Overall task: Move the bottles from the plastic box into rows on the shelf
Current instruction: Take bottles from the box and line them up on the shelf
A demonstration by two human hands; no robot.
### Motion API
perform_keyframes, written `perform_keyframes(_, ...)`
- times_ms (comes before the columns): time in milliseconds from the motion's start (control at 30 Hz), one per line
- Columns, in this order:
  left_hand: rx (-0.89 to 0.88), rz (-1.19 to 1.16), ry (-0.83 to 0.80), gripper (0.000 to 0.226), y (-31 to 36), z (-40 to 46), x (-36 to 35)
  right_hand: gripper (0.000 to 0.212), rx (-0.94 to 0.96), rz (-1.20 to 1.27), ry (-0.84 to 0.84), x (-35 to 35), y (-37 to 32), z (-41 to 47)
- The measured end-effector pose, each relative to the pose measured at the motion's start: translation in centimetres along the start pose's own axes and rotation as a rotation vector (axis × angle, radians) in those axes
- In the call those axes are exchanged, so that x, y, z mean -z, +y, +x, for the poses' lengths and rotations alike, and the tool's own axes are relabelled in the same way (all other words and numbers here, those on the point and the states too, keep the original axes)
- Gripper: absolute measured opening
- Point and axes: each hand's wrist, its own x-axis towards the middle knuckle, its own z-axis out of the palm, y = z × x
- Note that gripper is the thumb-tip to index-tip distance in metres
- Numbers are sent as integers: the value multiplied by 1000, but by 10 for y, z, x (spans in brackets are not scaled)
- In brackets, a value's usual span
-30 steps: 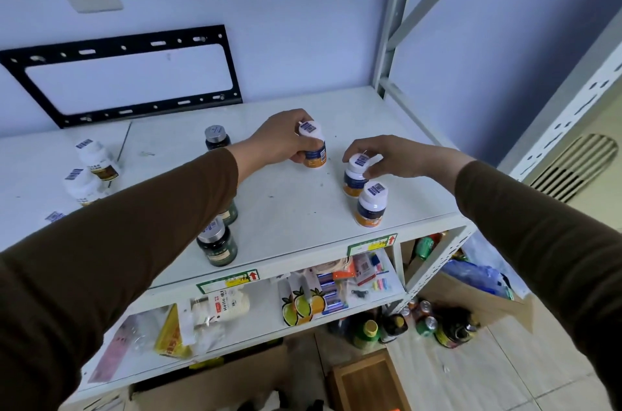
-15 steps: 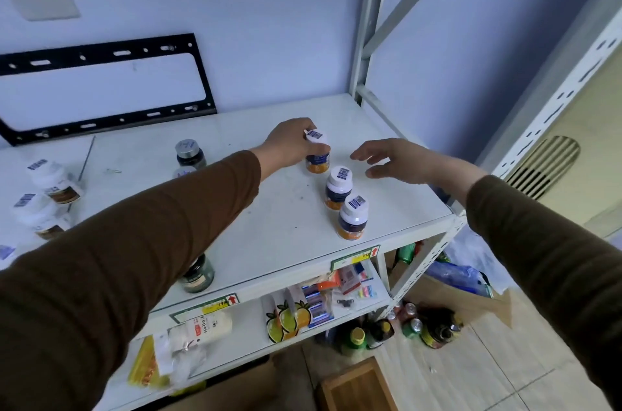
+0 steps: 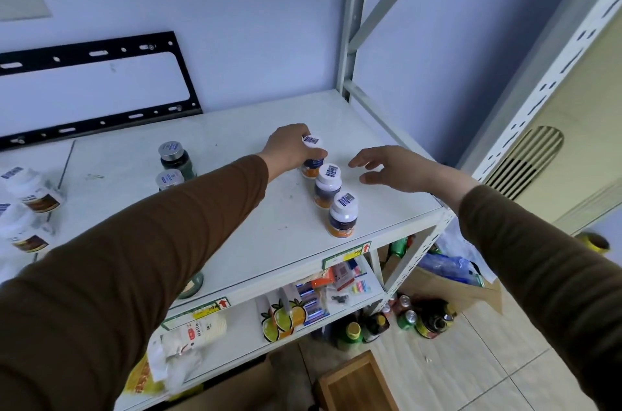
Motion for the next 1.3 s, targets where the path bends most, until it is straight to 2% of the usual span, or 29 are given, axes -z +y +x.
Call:
perform_keyframes(133, 7, -17, -5, 44, 0, -4, -2, 30, -7, -9, 25, -3, 1, -2)
perform_keyframes(300, -4, -7, -3, 65, -3, -16, 8, 32, -25, -33, 60, -3, -5, -7)
perform_keyframes(567, -96, 113, 29, 59, -14, -65, 40, 34, -49, -128, 204, -3, -24, -35)
perform_keyframes(800, -205, 163, 23, 60, -12, -145, 45, 39, -72, -124, 343, -27, -48, -93)
perform_keyframes(1100, -258, 125, -37, 60, -13, -271, -6, 45, -150, -71, 318, -103, -76, -216)
perform_keyframes(1300, -191, 50, -164, 61, -9, -333, -75, 47, -248, -48, 226, -167, -55, -289)
